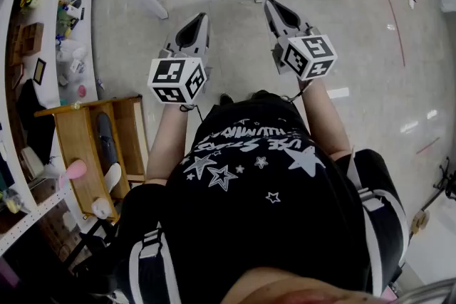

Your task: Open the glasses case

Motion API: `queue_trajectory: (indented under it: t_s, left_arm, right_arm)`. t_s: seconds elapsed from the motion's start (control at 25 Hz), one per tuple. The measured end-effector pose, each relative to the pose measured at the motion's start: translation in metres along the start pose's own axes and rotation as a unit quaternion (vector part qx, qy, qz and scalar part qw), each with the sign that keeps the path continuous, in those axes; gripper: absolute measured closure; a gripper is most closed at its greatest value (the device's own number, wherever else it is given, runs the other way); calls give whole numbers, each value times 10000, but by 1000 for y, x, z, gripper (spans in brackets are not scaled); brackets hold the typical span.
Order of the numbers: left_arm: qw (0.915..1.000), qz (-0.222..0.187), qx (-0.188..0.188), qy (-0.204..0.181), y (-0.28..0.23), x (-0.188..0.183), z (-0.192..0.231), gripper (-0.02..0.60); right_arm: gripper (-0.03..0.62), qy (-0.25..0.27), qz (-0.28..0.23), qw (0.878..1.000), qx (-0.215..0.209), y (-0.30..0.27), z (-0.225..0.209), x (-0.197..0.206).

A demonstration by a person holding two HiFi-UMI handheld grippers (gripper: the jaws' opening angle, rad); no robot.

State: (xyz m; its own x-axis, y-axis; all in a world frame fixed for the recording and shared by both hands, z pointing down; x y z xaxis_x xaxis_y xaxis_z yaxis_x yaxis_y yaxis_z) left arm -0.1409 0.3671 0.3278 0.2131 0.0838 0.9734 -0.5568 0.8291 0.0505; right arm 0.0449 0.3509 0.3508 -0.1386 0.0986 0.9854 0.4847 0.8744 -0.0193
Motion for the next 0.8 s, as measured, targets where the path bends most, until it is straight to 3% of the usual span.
queue_trajectory:
  t_s: [0.36,0.8]
  left_arm:
    - [9997,179,-163,45,-15,4,31,569]
    - [9991,313,-296,6,-58,8,65,569]
  right_arm:
    - [585,-98,75,9997,188,-14,-13,6]
    - [585,-214,-92,9997,-59,-73,-54,6]
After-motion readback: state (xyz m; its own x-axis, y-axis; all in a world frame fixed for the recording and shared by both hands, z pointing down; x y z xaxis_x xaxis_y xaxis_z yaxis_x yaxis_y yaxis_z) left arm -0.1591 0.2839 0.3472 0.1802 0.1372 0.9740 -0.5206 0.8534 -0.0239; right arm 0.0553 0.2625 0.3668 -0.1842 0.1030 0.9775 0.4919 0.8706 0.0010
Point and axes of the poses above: the fingertips, and each gripper's own axes: y backward along the fingers, z to its left, x out of its underside, the point moved 3 cm from there along y, backward along the fingers, and after that the axes turned 8 degrees about -z, right-handed, at the moved point
